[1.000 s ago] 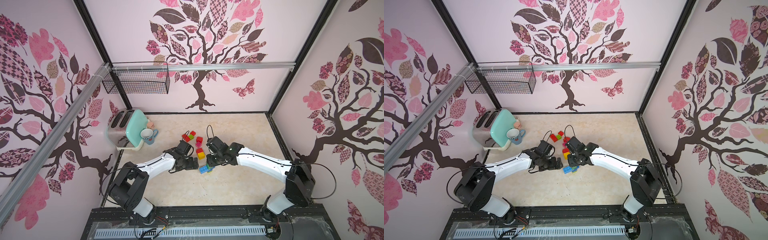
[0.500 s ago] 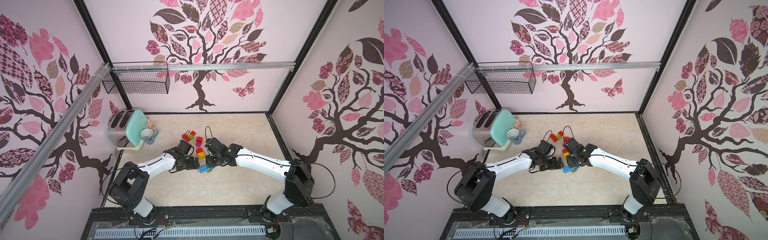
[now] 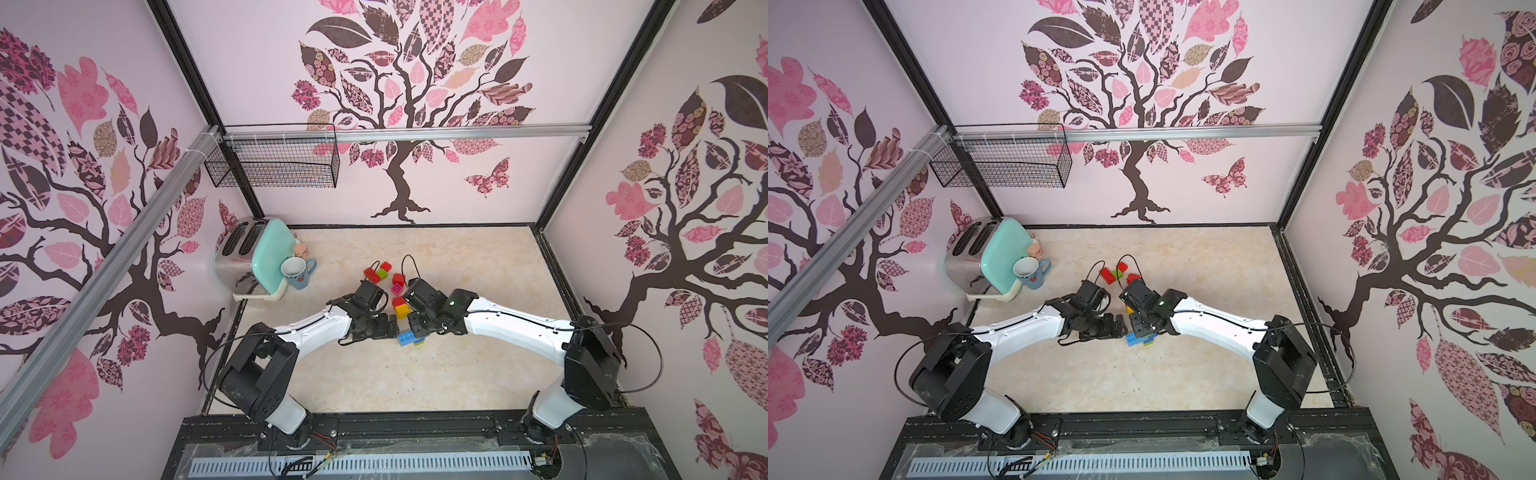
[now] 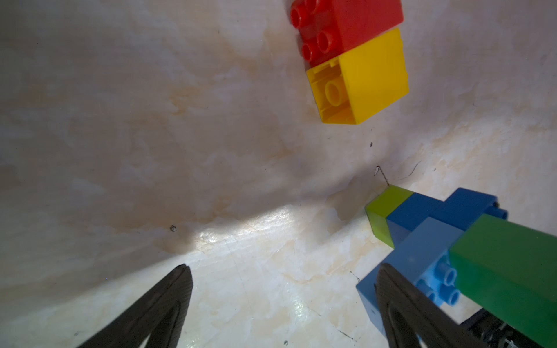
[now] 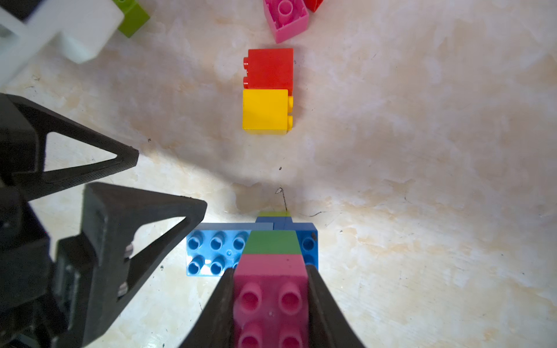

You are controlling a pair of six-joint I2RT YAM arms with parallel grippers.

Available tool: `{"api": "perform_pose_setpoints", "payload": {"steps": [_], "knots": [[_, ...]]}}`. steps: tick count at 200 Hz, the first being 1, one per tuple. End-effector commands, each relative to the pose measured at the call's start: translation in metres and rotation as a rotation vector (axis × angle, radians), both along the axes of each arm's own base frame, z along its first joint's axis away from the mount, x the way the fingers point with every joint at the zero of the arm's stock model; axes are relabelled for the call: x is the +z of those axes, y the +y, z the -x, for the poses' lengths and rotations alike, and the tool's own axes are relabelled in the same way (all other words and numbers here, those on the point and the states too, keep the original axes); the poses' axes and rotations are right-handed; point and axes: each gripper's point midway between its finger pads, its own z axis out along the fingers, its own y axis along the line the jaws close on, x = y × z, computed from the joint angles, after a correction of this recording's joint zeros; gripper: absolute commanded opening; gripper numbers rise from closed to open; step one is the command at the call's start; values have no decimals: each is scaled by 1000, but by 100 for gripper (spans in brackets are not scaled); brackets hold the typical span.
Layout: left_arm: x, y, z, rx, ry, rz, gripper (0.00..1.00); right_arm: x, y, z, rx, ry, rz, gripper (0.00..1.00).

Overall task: Assemble the number 4 with lego
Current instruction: Assemble the lego brick with the lego brick.

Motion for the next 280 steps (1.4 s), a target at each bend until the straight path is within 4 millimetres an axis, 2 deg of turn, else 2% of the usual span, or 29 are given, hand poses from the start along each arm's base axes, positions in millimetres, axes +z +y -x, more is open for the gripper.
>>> {"api": "perform_pose_setpoints", "payload": {"steps": [1,14,43,62,110,151,192,242,280], "knots": [[15,-2,-14,-8,-65,-19,98,-83,-103,62,-26,308,472,0],[20,4,-17,7,-93,-41,98,-78,-98,57,-40,280,443,0],[31,21,-24,64,-161,-105,98,-54,-79,32,-86,169,354,0],[36,26,-26,69,-183,-121,98,-43,-70,22,-103,125,314,8],[32,25,-23,59,-166,-120,98,-37,-40,19,-100,146,170,21],[34,25,-23,54,-170,-116,98,-21,-26,4,-89,96,136,31],[35,28,-23,58,-177,-128,98,7,-12,-12,-77,16,76,52],[37,34,-25,78,-190,-153,98,30,-6,-15,-61,-34,4,72],[60,49,-32,162,-263,-173,98,72,10,-23,13,-137,-109,84]]}}
